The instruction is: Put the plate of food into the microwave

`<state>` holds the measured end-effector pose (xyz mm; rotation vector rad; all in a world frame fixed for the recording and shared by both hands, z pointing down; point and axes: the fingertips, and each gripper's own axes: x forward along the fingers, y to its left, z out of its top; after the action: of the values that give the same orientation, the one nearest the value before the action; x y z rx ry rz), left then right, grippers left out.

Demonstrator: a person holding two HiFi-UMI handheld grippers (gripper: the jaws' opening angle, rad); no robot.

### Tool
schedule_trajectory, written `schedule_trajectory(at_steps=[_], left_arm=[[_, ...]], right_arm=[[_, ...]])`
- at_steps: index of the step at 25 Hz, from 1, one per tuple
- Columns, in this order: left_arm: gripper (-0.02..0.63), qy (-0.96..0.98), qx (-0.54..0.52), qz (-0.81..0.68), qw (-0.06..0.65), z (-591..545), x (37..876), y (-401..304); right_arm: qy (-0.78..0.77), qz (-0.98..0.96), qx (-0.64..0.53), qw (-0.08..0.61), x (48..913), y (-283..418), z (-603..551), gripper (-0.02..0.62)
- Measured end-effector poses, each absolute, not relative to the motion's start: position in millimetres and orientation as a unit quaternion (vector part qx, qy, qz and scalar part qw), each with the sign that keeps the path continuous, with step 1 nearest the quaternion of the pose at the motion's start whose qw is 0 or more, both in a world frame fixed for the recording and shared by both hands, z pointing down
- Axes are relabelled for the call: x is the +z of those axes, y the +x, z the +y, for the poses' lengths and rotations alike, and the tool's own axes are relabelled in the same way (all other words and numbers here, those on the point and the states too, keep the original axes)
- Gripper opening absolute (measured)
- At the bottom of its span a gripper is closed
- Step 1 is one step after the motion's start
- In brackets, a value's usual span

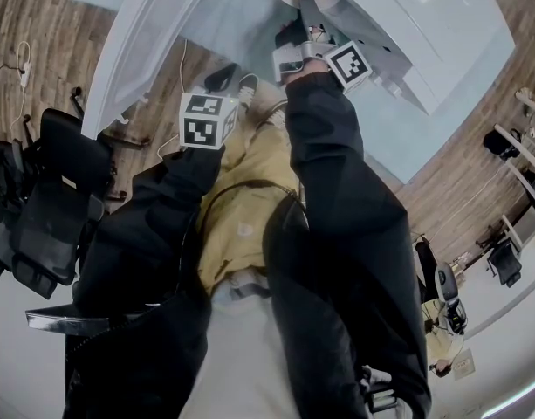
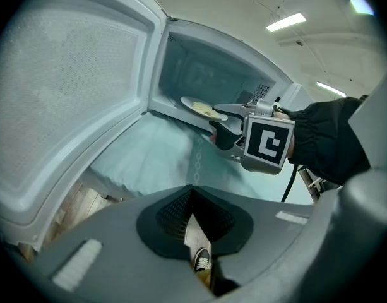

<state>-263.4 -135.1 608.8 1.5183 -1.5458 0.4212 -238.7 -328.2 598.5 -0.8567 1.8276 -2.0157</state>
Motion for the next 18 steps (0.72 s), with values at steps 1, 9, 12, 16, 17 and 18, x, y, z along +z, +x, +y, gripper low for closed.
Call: schedule_trajectory(at_steps=[1, 9, 12, 16, 17, 18], left_arm=[[-0.005, 0.615, 0.170, -0.625, 0.449, -135.9, 608.1, -262.5], [-0.005, 0.628, 0.162, -0.628, 0.431, -146.0, 589.9, -256.9], [-0.005, 0.636, 0.157, -0.629, 0.419, -152.0, 577.6, -252.8], [-0.005, 0.646, 0.153, -0.631, 0.402, -158.1, 558.6, -245.4], [-0.005, 0.649, 0.151, -0.631, 0.397, -159.7, 552.9, -242.9], [-0.005, 0.652, 0.148, -0.631, 0.393, -161.4, 546.9, -240.3]], right_arm=[[-0.295, 0.637, -0.699, 0.141, 598.1, -238.1, -325.4, 0.129], [-0.283, 0.700, -0.652, 0.065, 584.8, -232.0, -281.9, 0.117], [-0.288, 0.730, -0.619, 0.033, 570.5, -225.7, -263.6, -0.003], [-0.284, 0.777, -0.562, 0.001, 539.0, -219.1, -243.9, -0.003], [-0.287, 0.789, -0.543, -0.007, 530.2, -216.1, -241.1, -0.004], [-0.291, 0.802, -0.522, -0.016, 521.0, -213.0, -238.8, -0.004]])
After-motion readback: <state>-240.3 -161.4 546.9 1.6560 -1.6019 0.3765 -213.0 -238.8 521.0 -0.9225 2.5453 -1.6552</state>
